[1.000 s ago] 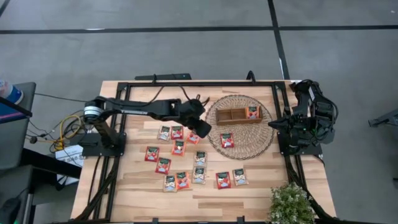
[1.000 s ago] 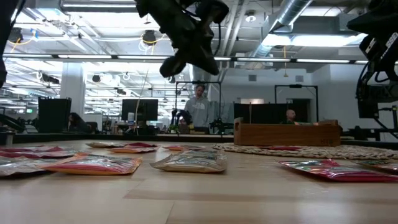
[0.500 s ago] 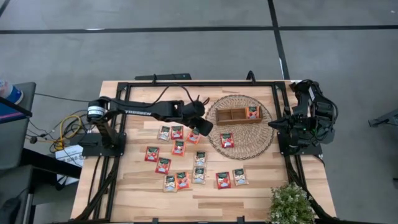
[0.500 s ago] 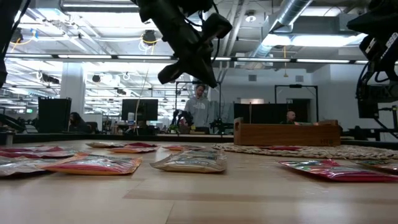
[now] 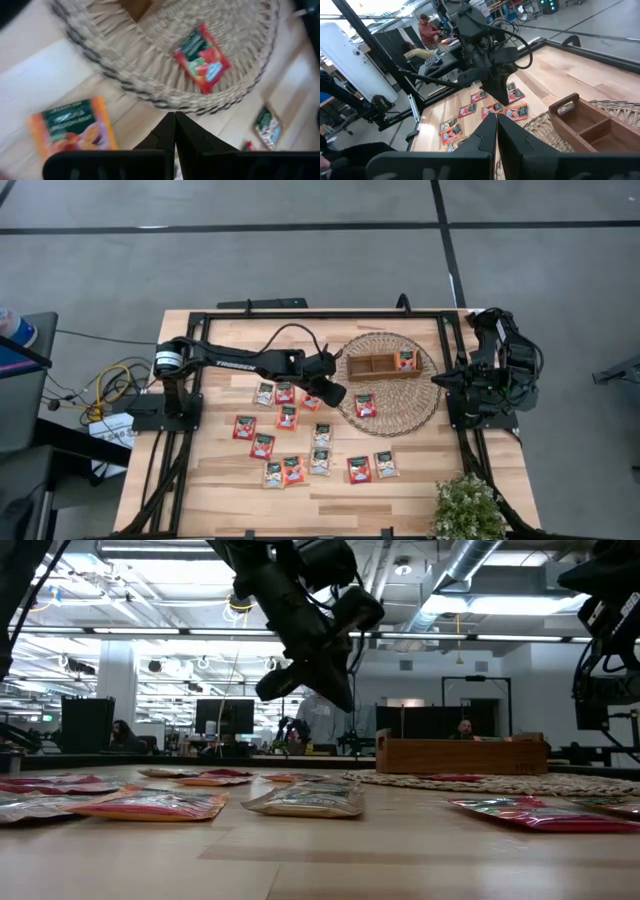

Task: Pick & Place Tea
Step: Put the orange tea pack into the right compartment of the brown organizer

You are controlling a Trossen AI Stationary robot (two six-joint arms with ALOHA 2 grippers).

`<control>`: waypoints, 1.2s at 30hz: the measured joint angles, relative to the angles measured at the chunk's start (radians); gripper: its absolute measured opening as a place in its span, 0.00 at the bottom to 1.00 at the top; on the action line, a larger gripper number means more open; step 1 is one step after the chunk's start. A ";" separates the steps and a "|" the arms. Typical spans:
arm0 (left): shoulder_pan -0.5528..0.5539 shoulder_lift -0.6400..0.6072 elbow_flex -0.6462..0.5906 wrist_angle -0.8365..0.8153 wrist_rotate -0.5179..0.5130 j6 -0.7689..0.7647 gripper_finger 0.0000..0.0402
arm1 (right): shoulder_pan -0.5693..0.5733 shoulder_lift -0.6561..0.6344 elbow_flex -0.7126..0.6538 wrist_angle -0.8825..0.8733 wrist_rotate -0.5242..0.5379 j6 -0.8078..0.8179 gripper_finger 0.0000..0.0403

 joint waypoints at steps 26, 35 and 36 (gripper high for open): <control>-0.010 -0.002 0.001 0.060 0.052 0.012 0.00 | 0.000 0.000 0.000 0.000 -0.002 0.000 0.01; -0.022 -0.002 0.001 0.001 0.066 -0.017 0.01 | 0.000 0.000 0.000 0.000 -0.002 0.000 0.01; -0.023 -0.002 0.001 0.002 0.069 -0.026 0.03 | 0.000 0.000 0.000 0.000 -0.002 0.000 0.01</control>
